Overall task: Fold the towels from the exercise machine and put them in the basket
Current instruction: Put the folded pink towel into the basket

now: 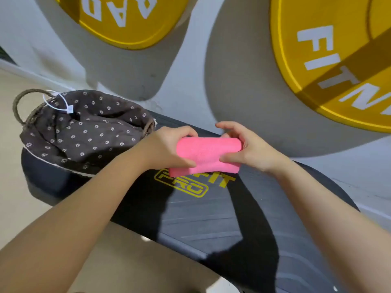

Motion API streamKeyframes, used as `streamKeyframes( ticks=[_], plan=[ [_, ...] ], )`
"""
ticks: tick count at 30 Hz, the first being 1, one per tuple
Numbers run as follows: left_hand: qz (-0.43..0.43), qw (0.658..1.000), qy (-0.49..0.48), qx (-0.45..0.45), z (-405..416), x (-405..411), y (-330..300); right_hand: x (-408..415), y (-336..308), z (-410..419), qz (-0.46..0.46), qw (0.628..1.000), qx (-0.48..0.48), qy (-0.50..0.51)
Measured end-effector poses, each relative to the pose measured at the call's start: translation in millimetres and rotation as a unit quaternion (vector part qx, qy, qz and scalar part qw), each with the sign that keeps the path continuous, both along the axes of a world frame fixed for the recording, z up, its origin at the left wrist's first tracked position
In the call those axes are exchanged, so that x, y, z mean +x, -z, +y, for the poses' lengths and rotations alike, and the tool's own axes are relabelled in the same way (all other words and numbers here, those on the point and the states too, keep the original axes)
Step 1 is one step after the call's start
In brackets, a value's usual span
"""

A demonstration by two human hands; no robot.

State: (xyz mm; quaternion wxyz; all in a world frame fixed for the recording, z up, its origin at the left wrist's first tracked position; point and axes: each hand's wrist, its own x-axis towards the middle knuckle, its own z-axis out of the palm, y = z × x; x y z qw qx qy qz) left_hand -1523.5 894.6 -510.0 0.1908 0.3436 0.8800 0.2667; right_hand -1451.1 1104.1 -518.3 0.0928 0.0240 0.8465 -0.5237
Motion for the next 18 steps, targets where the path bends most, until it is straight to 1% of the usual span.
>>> streamKeyframes(
  ticks=[2, 5, 7, 9, 11, 14, 16, 18],
  plan=[
    [-0.020, 0.994, -0.090, 0.057, -31, -2, -8, -34, -13, -19, 0.008, 0.998, -0.053, -0.010],
    [0.001, 0.970, -0.221, 0.103, -84, -6, -13, -89, -26, -68, 0.001, 0.990, -0.126, -0.062],
    [0.014, 0.947, -0.303, 0.110, -118, -13, -14, -121, -30, -108, -0.006, 0.986, -0.128, -0.107],
    [0.023, 0.927, -0.363, 0.093, -148, -21, -16, -147, -30, -146, -0.008, 0.984, -0.110, -0.140],
    [0.016, 0.918, -0.391, 0.069, -172, -31, -15, -168, -24, -179, -0.011, 0.985, -0.065, -0.162],
    [0.009, 0.917, -0.398, 0.021, -200, -46, -2, -197, -9, -220, -0.022, 0.984, -0.006, -0.176],
    [0.036, 0.919, -0.391, -0.034, -212, -59, 12, -216, 6, -242, -0.030, 0.985, 0.023, -0.170],
    [0.067, 0.914, -0.384, -0.113, -217, -74, 23, -232, 24, -261, -0.041, 0.984, 0.048, -0.167]
  ],
)
